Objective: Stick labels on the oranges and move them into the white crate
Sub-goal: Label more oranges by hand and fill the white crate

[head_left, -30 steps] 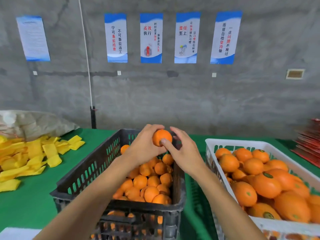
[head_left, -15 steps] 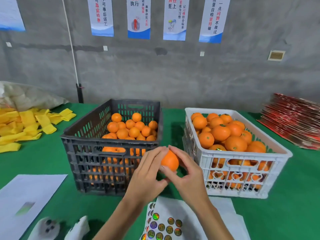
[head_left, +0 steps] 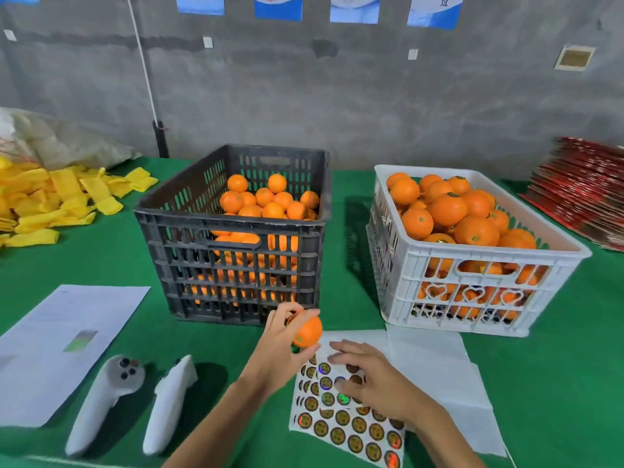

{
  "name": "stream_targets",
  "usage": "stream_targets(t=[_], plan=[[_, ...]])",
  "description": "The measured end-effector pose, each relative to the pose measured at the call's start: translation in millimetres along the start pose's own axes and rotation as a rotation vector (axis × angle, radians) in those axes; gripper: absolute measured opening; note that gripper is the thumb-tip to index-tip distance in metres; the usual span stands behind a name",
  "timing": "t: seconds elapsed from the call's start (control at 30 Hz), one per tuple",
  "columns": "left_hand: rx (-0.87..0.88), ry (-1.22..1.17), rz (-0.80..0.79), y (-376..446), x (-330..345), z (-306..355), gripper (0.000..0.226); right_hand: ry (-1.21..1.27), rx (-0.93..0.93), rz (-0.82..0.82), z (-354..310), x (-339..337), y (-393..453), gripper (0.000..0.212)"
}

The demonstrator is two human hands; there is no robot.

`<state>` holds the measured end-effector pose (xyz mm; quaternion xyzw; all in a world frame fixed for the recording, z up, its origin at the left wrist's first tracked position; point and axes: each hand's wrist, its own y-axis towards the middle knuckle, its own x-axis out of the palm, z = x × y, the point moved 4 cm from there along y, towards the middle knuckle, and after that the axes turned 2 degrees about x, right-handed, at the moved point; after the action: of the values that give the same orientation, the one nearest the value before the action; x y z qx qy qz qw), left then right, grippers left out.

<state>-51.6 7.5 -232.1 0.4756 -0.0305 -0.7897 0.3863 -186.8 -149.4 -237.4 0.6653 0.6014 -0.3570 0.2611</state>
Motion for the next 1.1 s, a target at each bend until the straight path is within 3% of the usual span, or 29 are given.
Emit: stream_targets(t=[0.1,0.23,0.4,0.67,0.9,1.1], plan=[[-0.015,0.008,-0.005,-4,14,-2,0.056,0.071,0.049,0.027,3,1,3,0.042],[-0.076,0.054,0.017,-4,28,-8,0.061,-0.042,0.051,0.226,-4,12,5,0.058],[-0.141,-0.046,-0.012,-7,33,-15,0.069,-0.097,0.022,0.313,-5,17,8,0.046],[-0.159,-0.099,-0.015,-11,34,-18,0.073,-0.011,0.010,0.377,-8,15,15,0.020],[-0.159,-0.093,-0.014,-11,33,-18,0.072,0.049,0.042,0.290,-14,10,24,0.015],[-0.158,-0.100,-0.037,-10,34,-17,0.075,0.142,-0.099,0.345,-23,15,8,0.005]])
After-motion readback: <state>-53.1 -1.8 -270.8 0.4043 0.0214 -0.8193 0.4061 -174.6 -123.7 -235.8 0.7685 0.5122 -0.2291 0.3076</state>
